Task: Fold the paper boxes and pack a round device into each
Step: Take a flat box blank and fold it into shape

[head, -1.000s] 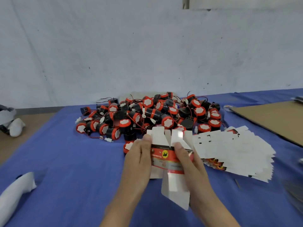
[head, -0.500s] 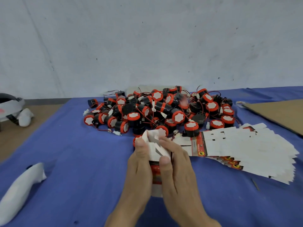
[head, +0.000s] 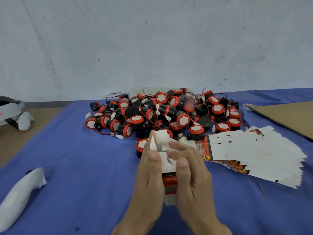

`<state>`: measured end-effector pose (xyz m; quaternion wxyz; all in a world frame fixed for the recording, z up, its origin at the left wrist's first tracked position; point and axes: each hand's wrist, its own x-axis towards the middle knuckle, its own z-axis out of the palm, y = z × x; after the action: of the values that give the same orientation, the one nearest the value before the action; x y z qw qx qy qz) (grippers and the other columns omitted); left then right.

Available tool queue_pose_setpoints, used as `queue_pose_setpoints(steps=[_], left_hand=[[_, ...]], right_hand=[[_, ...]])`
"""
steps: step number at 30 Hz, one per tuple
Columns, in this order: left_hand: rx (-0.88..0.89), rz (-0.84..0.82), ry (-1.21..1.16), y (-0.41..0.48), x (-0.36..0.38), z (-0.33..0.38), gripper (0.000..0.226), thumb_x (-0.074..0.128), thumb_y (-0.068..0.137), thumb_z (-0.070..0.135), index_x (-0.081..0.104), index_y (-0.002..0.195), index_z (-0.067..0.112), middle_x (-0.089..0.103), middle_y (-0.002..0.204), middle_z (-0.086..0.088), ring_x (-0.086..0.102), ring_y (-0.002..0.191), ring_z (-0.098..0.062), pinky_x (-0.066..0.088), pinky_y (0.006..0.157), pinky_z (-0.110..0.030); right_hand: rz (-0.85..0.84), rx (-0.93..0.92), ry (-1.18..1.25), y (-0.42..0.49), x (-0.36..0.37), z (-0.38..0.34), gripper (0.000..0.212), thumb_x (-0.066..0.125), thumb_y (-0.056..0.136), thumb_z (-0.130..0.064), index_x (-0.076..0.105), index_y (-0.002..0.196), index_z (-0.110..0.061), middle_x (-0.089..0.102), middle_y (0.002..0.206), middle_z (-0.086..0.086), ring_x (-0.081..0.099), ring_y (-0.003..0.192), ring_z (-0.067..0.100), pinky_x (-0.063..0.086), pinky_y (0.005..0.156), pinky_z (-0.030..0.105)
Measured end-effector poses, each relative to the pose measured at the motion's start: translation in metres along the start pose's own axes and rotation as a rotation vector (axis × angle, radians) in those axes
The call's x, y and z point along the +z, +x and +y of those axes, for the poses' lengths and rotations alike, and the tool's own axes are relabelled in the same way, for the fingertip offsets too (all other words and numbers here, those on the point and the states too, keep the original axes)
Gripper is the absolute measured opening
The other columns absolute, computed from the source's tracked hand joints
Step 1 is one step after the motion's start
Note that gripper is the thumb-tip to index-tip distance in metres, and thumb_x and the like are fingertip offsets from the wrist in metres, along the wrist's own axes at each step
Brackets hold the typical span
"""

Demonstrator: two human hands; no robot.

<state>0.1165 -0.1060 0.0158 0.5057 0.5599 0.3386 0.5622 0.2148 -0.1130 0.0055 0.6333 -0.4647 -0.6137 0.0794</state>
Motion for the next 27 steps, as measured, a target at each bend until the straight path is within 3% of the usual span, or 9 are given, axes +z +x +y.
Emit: queue_pose_setpoints(steps=[3, 5, 9, 13, 15, 18, 20, 24, 27], left_hand=[[-0.018, -0.006, -0.008, -0.001, 0.000, 0.000, 0.110, 0.051, 0.057, 0.097, 0.042, 0.147, 0.034, 0.063, 0.132, 0.004, 0.063, 0.120, -0.017, 0.058, 0.089, -0.030], [-0.008, -0.019, 0.056, -0.002, -0.001, -0.003, 0.108, 0.045, 0.059, 0.098, 0.036, 0.149, 0.040, 0.057, 0.140, 0.004, 0.060, 0.124, -0.018, 0.057, 0.094, -0.035], [0.054, -0.016, 0.155, -0.002, -0.001, -0.004, 0.078, 0.036, 0.067, 0.097, 0.027, 0.139, 0.067, 0.043, 0.152, 0.010, 0.048, 0.135, -0.017, 0.047, 0.106, -0.045], [0.087, -0.028, 0.096, 0.003, -0.003, 0.002, 0.075, 0.042, 0.075, 0.087, 0.032, 0.144, 0.058, 0.054, 0.142, 0.011, 0.058, 0.125, -0.013, 0.055, 0.094, -0.033], [0.129, 0.007, 0.088, 0.006, -0.004, 0.008, 0.056, 0.047, 0.085, 0.069, 0.047, 0.137, 0.047, 0.064, 0.127, 0.011, 0.065, 0.112, -0.010, 0.056, 0.081, -0.020], [0.167, 0.032, 0.090, 0.007, -0.007, 0.012, 0.030, 0.047, 0.095, 0.035, 0.057, 0.119, 0.021, 0.070, 0.103, 0.001, 0.071, 0.090, -0.017, 0.057, 0.067, -0.023], [0.184, 0.028, 0.125, 0.006, -0.009, 0.012, 0.024, 0.046, 0.094, 0.025, 0.056, 0.113, 0.013, 0.069, 0.099, -0.001, 0.070, 0.087, -0.019, 0.057, 0.064, -0.025], [0.198, 0.048, 0.248, 0.008, -0.009, 0.009, 0.022, 0.046, 0.092, 0.020, 0.059, 0.109, 0.021, 0.066, 0.108, 0.002, 0.066, 0.100, -0.020, 0.056, 0.074, -0.024], [0.145, -0.013, 0.248, 0.007, -0.011, 0.012, 0.024, 0.050, 0.095, 0.032, 0.063, 0.114, 0.035, 0.067, 0.114, 0.008, 0.065, 0.108, -0.013, 0.055, 0.078, -0.019]], right_hand=[[-0.019, 0.022, -0.022, 0.001, -0.002, -0.001, 0.033, 0.021, 0.102, -0.064, 0.054, 0.103, -0.061, 0.052, 0.127, -0.032, 0.054, 0.124, 0.002, 0.047, 0.088, 0.017], [-0.047, 0.053, -0.006, 0.000, -0.002, -0.002, 0.034, 0.020, 0.100, -0.068, 0.053, 0.099, -0.064, 0.053, 0.127, -0.032, 0.054, 0.120, -0.001, 0.046, 0.084, 0.009], [-0.057, 0.073, 0.054, -0.001, -0.002, -0.002, 0.034, 0.022, 0.099, -0.071, 0.054, 0.093, -0.060, 0.053, 0.127, -0.027, 0.057, 0.116, 0.000, 0.047, 0.079, 0.009], [-0.091, 0.074, 0.102, -0.001, -0.003, -0.001, 0.035, 0.029, 0.096, -0.073, 0.056, 0.099, -0.052, 0.040, 0.144, -0.024, 0.049, 0.129, 0.002, 0.045, 0.087, 0.007], [-0.116, 0.070, 0.119, -0.001, -0.004, -0.001, 0.036, 0.034, 0.094, -0.074, 0.056, 0.106, -0.048, 0.039, 0.146, -0.024, 0.046, 0.134, 0.004, 0.046, 0.092, 0.011], [-0.201, 0.112, 0.192, -0.001, -0.005, -0.002, 0.042, 0.041, 0.091, -0.074, 0.045, 0.126, -0.051, 0.044, 0.146, -0.022, 0.045, 0.136, 0.007, 0.050, 0.098, 0.023], [-0.255, 0.104, 0.196, -0.001, -0.006, -0.001, 0.048, 0.044, 0.094, -0.067, 0.039, 0.138, -0.050, 0.046, 0.145, -0.018, 0.047, 0.134, 0.008, 0.049, 0.097, 0.019], [-0.260, 0.029, 0.082, 0.003, -0.007, 0.002, 0.035, 0.045, 0.093, -0.044, 0.050, 0.127, -0.053, 0.044, 0.135, -0.019, 0.048, 0.131, 0.009, 0.043, 0.095, 0.009], [-0.202, 0.007, 0.007, 0.006, -0.011, 0.007, 0.030, 0.045, 0.090, -0.037, 0.053, 0.118, -0.042, 0.044, 0.129, -0.016, 0.052, 0.122, 0.012, 0.048, 0.087, 0.013]])
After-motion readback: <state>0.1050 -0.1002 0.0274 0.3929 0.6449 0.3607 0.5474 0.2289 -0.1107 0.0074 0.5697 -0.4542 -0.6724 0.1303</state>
